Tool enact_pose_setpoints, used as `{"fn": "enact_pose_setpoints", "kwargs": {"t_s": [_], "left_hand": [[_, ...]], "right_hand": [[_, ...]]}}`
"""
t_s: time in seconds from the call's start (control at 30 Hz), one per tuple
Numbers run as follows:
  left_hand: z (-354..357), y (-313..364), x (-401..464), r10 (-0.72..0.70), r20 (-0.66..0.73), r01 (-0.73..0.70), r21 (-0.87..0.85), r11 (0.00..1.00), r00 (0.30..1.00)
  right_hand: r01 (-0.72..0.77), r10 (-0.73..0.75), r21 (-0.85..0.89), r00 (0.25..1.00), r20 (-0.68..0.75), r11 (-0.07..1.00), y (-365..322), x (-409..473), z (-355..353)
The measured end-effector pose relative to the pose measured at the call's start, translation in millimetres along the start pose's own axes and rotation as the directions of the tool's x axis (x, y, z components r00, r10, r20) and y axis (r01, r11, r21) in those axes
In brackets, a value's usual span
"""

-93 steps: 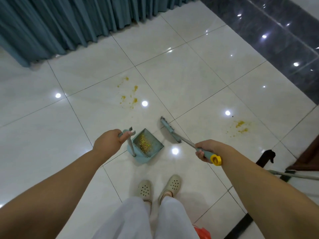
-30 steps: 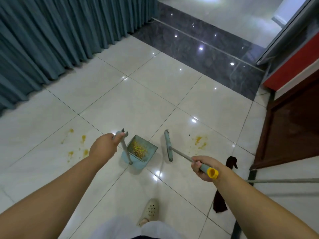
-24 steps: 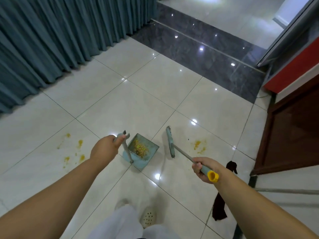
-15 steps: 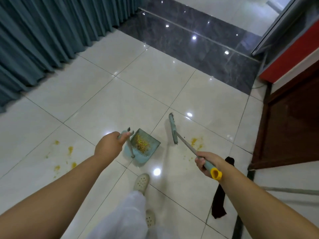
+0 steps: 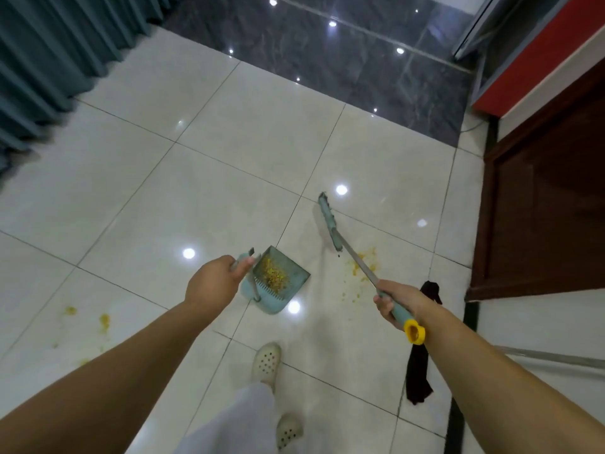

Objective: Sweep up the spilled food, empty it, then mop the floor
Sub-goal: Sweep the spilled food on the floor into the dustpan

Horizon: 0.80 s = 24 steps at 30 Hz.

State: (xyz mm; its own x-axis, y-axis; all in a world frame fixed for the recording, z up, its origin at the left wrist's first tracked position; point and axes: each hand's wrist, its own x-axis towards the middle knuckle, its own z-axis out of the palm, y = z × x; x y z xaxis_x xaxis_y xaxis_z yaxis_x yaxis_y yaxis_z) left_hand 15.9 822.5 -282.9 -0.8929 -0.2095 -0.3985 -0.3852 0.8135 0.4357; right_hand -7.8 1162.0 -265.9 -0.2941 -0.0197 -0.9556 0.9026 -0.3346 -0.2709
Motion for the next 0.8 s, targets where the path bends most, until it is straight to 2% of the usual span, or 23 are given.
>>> {"fn": "enact_pose_setpoints", "kwargs": {"t_s": [0.2, 0.37, 0.5, 0.63, 0.8], "left_hand": [[2, 13, 34, 0.073, -0.003, -0.073, 0.052, 0.996, 0.997], [-3, 15, 51, 0.123, 0.03, -0.126, 0.108, 0.986, 0.992], [-8, 14, 57, 0.125, 0.035, -0.128, 0.095, 0.987, 0.992], [-10, 13, 60, 0.124, 0.02, -0.125, 0.078, 0.989, 0.992], [-10, 10, 60, 0.105, 0.03, -0.107, 0.065, 0.992, 0.994]], "right_hand": [[0.017, -0.019, -0.03, 0.999, -0.045, 0.999, -18, 24, 16], [-0.028, 0.029, 0.032, 0.998, -0.05, 0.999, -22, 37, 22], [-0.092, 0.094, 0.144, 0.996, -0.01, 0.985, -18, 39, 26], [-0.209, 0.191, 0.247, 0.977, 0.094, 0.946, -24, 33, 33], [-0.183, 0.161, 0.271, 0.982, 0.102, 0.945, -24, 21, 33]]}}
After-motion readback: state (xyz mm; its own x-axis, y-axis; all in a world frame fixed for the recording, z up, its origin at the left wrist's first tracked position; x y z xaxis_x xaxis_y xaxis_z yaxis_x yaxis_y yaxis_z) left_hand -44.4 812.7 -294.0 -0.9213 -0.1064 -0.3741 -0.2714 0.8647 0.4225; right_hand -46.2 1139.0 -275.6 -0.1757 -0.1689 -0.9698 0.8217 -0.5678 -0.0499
